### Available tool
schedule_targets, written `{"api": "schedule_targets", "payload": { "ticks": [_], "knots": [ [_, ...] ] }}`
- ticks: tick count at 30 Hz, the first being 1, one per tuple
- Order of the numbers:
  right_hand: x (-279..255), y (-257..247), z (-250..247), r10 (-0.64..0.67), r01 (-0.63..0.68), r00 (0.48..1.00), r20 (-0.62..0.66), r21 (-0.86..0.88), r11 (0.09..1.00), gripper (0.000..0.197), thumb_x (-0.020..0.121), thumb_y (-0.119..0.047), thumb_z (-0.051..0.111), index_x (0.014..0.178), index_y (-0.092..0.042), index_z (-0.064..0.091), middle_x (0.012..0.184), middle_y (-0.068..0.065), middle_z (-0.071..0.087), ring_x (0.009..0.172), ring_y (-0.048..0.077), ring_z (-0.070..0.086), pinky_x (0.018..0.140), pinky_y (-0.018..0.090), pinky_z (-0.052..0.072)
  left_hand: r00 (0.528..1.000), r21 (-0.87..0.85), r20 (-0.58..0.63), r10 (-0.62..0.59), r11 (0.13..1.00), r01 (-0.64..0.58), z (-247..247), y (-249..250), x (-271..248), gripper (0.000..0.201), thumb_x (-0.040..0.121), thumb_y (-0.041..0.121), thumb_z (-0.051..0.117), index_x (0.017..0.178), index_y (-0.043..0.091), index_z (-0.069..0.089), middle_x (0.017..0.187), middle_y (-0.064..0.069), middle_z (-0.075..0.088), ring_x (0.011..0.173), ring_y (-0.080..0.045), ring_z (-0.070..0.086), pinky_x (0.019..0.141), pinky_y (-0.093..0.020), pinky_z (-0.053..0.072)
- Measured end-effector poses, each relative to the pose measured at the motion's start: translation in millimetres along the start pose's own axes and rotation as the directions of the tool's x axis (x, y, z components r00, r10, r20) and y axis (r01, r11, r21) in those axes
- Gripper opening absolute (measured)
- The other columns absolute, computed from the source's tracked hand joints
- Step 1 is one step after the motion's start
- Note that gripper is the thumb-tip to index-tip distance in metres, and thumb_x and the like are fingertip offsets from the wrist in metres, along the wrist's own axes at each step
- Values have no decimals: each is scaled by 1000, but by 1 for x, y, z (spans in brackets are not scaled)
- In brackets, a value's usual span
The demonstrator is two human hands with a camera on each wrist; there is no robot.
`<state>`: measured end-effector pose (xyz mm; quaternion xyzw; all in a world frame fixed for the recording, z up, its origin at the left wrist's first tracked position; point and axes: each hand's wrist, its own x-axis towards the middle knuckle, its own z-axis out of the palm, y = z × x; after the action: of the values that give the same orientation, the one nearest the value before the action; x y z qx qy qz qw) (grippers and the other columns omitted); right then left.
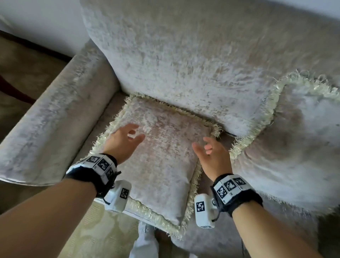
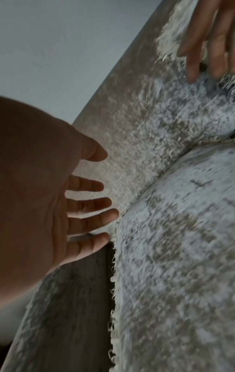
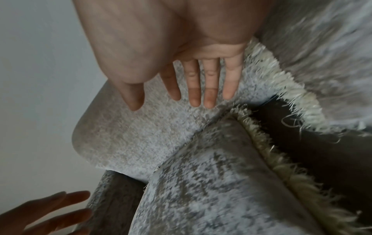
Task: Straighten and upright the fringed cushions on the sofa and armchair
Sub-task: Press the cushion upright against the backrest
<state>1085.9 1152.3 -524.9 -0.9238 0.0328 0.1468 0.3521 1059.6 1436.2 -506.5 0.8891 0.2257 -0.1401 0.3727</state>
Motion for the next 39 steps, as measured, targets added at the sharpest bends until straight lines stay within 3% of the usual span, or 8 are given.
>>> {"api": "schedule_targets", "payload": {
  "ticks": [6, 14, 17, 22, 28, 31, 33, 39],
  "knots": [
    [30, -16, 30, 75, -74, 997, -19, 30, 997, 59, 89, -63, 57, 131, -21, 60, 119, 2, 67, 105, 20, 64, 88, 35, 51, 1000, -6, -7, -29, 1000, 29, -7, -19, 32, 38, 94, 48, 62, 129, 32, 61, 117, 8, 66, 96, -11, 65, 82, -29, 46],
    [79, -3, 49, 102, -99, 992, -79, 41, 994, 55, 92, -58, 57, 128, -18, 63, 120, 5, 66, 105, 20, 65, 90, 37, 52, 1000, 15, -11, -25, 1000, 26, 7, -24, 92, 44, 94, 51, 61, 133, 30, 61, 126, 3, 67, 103, -13, 65, 93, -36, 53],
    [89, 10, 61, 123, -116, 986, -115, 66, 991, 55, 92, -58, 57, 127, -16, 63, 124, 5, 64, 108, 20, 63, 89, 33, 49, 998, 9, -54, -28, 1000, 29, 15, -35, 112, 45, 94, 52, 60, 133, 30, 60, 128, 1, 65, 103, -14, 63, 88, -32, 49],
    [97, 31, 93, 322, -304, 931, -173, 125, 944, 84, 77, -85, 39, 140, -31, 51, 149, 12, 35, 136, 33, 42, 105, 46, 45, 995, -24, -87, -42, 999, 40, 29, -67, 149, 49, 88, 64, 60, 133, 44, 56, 138, 1, 51, 115, -19, 63, 97, -42, 53],
    [96, 49, 137, 490, -470, 865, -107, 165, 867, 97, 72, -91, 42, 156, -47, 19, 166, 7, 7, 151, 38, 17, 118, 57, 27, 987, 89, -2, -162, 983, 161, 39, -111, 193, 81, 64, 91, 56, 138, 69, 33, 153, 2, 33, 142, -28, 39, 120, -48, 32],
    [96, 53, 152, 507, -486, 855, -107, 172, 857, 110, 66, -99, 31, 159, -42, 12, 166, 8, 15, 150, 36, 22, 117, 53, 30, 977, 48, 126, -172, 985, 167, 42, -127, 203, 93, 58, 93, 58, 141, 74, 21, 155, -2, 43, 137, -32, 48, 115, -46, 38],
    [95, 50, 155, 541, -523, 836, -93, 164, 836, 100, 74, -92, 35, 158, -45, 9, 162, 14, 28, 140, 41, 37, 107, 48, 38, 976, -21, 166, -141, 989, 146, 44, -128, 204, 97, 55, 92, 60, 142, 73, 22, 151, 5, 52, 132, -27, 55, 112, -45, 42],
    [81, 12, 134, 518, -473, 823, -234, 222, 852, 98, 68, -93, 40, 155, -53, 16, 146, 20, 41, 128, 41, 49, 103, 44, 42, 993, -53, 93, -71, 996, 76, 18, -109, 186, 89, 65, 78, 70, 140, 75, 23, 144, 6, 60, 128, -26, 59, 109, -43, 44]
  ]
}}
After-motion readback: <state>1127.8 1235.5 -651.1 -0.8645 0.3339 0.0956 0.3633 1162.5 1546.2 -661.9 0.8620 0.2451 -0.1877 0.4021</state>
